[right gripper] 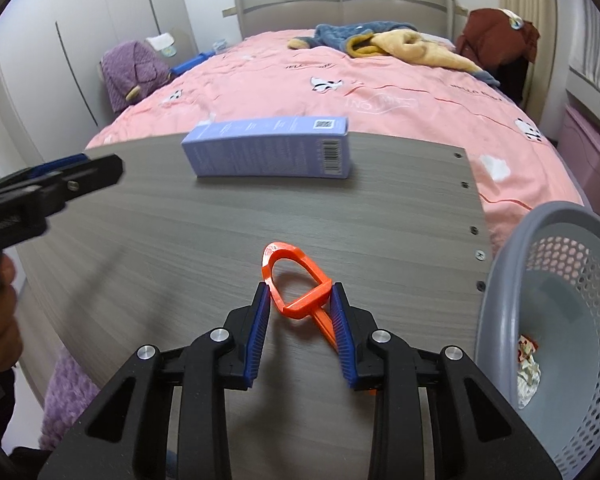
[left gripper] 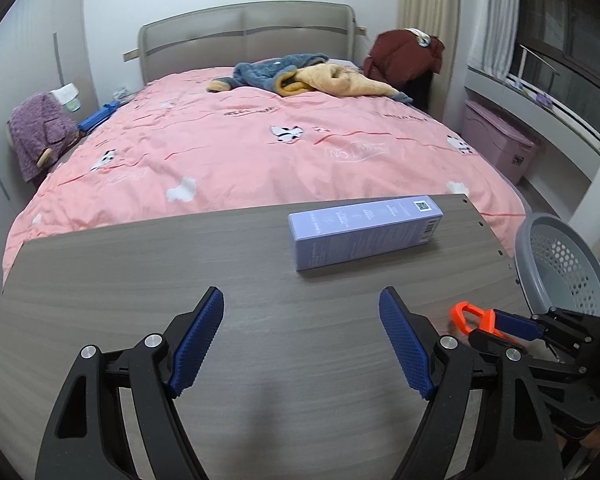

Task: Collect trash
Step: 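Grasp the lavender box with the left tool while the right holds the orange item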

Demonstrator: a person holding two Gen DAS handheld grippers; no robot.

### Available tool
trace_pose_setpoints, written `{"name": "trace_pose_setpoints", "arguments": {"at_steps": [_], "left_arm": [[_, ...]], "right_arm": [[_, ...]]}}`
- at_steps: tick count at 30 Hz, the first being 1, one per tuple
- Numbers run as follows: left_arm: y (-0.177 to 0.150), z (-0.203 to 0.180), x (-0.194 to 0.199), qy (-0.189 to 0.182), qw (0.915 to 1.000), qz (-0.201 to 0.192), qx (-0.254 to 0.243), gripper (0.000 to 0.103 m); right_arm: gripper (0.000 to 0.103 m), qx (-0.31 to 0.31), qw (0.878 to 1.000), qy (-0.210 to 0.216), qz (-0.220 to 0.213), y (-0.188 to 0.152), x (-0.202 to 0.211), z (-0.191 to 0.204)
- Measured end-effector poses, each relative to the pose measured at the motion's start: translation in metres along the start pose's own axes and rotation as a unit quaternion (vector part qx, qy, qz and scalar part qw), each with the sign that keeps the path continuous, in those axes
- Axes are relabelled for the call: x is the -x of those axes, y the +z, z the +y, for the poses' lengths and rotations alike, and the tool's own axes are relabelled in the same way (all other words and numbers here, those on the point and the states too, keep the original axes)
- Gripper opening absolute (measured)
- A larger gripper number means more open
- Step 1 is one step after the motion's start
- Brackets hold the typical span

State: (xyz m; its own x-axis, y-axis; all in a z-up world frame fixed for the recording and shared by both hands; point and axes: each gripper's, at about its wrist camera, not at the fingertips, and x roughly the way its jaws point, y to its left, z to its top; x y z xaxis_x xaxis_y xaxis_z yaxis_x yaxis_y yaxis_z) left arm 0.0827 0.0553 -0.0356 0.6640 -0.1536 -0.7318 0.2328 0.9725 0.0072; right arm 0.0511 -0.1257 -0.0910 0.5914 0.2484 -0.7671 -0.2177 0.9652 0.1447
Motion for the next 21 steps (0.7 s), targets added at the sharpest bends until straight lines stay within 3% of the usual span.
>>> {"name": "trace_pose_setpoints", "arguments": {"at_steps": [9, 13, 15, 21], "left_arm": [[0.036, -0.019, -0.023, -0.030, 0.9924, 0.000, -0.119, 0.077], [0.050, -0.025, -0.043, -0.066, 0.9854, 0.013, -0.156, 0.077], [0.055, -0.031, -0.053, -0.100, 0.9773, 0.023, -0.185, 0.077], [0.068, -0.044, -0.075, -0.135, 0.9591, 0.028, -0.247, 0.077]], "right_arm": [[0.030, -0.039, 0.999, -0.007, -0.018, 0.001, 0.026, -0.016], [0.030, -0.053, 0.998, -0.003, -0.020, 0.001, 0.033, -0.022], [0.030, -0.054, 0.998, -0.001, -0.020, 0.001, 0.035, -0.023], [0.030, -0.059, 0.998, -0.004, -0.023, 0.003, 0.045, -0.026]]}}
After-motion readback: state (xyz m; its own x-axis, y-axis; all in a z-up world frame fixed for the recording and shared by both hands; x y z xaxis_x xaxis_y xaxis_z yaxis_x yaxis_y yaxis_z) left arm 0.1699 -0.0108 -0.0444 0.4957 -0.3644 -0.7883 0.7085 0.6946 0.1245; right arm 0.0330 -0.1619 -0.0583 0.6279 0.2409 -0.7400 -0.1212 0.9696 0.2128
